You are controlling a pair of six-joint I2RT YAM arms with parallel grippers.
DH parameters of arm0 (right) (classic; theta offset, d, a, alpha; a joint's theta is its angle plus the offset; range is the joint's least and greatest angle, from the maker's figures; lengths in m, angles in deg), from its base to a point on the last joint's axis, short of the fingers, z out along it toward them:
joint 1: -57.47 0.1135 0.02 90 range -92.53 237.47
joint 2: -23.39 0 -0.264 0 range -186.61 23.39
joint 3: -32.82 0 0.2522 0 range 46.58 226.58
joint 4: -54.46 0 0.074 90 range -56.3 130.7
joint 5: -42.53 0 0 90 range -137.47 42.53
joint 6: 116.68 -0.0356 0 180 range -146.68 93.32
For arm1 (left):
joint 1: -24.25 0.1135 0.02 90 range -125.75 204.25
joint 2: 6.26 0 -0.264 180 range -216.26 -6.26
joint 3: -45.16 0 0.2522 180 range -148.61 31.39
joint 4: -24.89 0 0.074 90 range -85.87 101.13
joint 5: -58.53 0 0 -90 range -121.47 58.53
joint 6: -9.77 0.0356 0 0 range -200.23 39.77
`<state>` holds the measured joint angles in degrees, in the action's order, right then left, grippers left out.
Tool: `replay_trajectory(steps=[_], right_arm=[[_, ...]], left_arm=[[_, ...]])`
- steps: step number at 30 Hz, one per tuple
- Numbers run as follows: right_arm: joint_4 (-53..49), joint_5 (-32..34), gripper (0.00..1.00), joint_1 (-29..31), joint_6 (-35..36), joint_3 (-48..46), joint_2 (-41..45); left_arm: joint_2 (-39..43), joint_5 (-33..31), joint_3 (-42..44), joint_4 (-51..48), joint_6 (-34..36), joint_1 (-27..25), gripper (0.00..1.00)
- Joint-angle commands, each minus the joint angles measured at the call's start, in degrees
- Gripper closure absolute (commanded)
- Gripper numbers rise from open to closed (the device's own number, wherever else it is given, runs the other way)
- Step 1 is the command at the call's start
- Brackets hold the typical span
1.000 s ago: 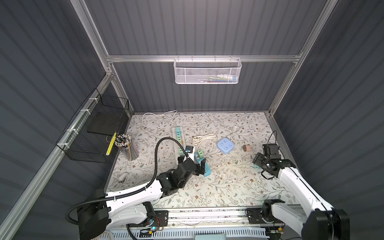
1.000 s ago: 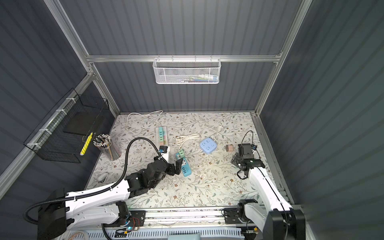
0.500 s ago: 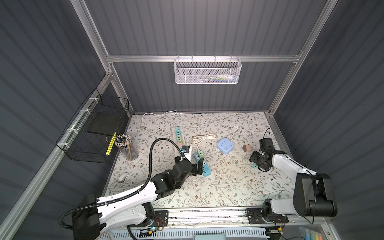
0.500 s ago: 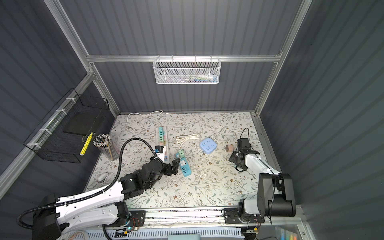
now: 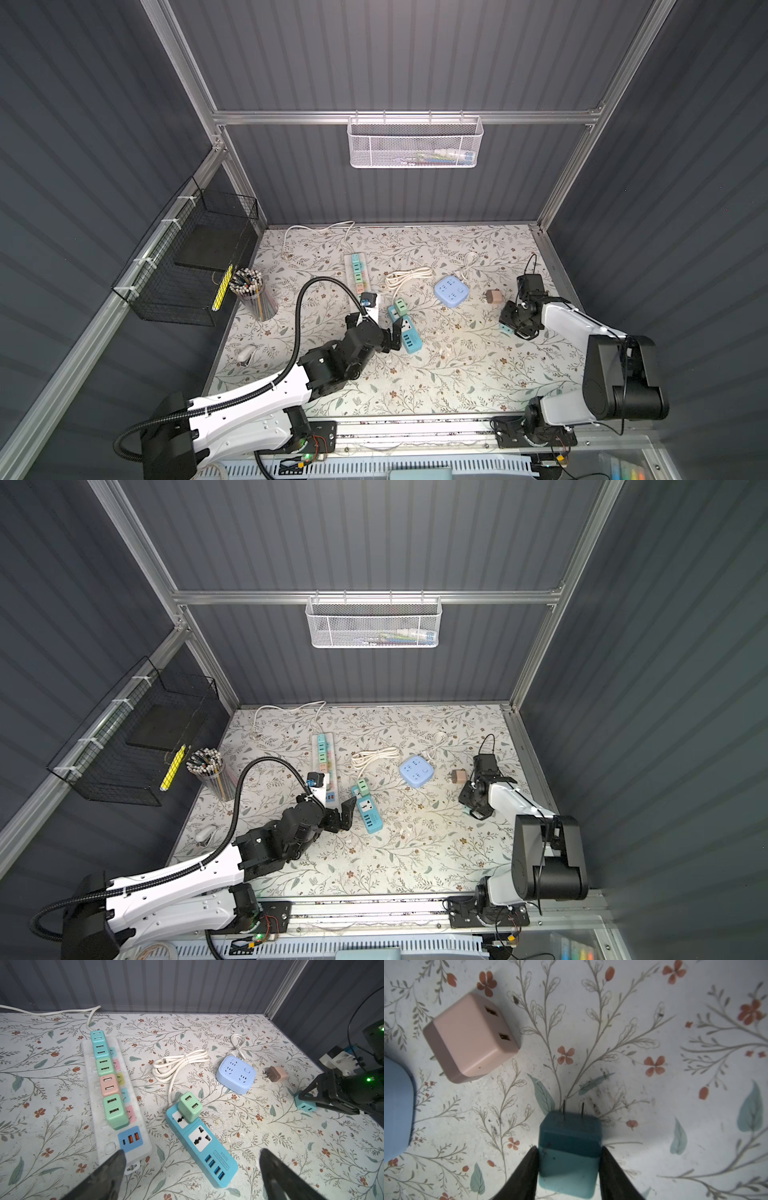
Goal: Insert the plug
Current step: 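Lift the teal charger with the right gripper and carry it toward the teal strip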
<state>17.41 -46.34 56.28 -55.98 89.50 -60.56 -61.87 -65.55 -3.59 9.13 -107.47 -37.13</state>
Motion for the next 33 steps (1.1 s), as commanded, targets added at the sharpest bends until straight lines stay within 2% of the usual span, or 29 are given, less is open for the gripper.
replay_trajectory(steps=[1, 3, 5, 10, 13, 16, 18, 22, 24, 26, 30, 33], right_arm=[[-1.51, -0.89, 0.53, 0.18, 0.63, 1.13, -2.34], [-2.46, 0.17, 0.48, 0.79, 0.78, 1.64, -2.29], [-2.11, -0.67, 0.48, 0.92, 0.9, 1.38, -1.94], [-1.85, -1.56, 0.59, 1.34, 1.11, 1.38, -1.63], [-2.62, -0.79, 0.62, 3.35, 0.95, 1.47, 0.37], [-3.92, 0.84, 0.62, 9.34, -0.34, 1.48, 4.95], [-4.36, 1.86, 0.62, 16.49, -2.34, 1.51, 7.44], [-4.41, 3.45, 0.61, 30.73, -5.4, 1.32, 7.99], [-3.13, 2.0, 0.59, 36.73, -4.26, 0.39, 7.55], [-3.91, 3.63, 0.59, 42.15, -3.96, 0.08, 6.83], [-2.75, 2.04, 0.59, 48.08, -3.74, -1.79, 4.96], [-2.13, 3.24, 0.57, 49.7, -4.6, -2.81, 2.74]], left_arm=[[3.01, -1.77, -0.19, -1.47, 1.46, 0.53, 0.0], [4.36, -1.72, 0.07, -1.84, 1.73, 0.54, 0.0], [5.52, -1.01, -0.08, -2.38, 1.76, 0.55, 0.0], [6.83, -0.35, -0.14, -2.76, 1.58, 0.64, 0.0], [6.65, -0.62, -0.85, -3.57, 1.55, 0.63, 0.0], [6.17, -0.87, -1.86, -4.25, 2.12, 0.65, 0.0], [5.68, -1.92, -2.69, -4.95, 2.9, 0.74, 0.0], [4.53, -3.59, -4.24, -5.94, 4.18, 1.23, 0.0], [3.66, -3.72, -5.07, -6.58, 4.34, 1.44, 0.0], [2.95, -3.55, -5.68, -7.0, 4.32, 1.52, 0.0], [1.04, -0.73, -6.96, -6.11, 4.72, 1.55, 0.0], [-1.08, -0.48, -8.22, -5.84, 4.66, 1.62, 0.0]])
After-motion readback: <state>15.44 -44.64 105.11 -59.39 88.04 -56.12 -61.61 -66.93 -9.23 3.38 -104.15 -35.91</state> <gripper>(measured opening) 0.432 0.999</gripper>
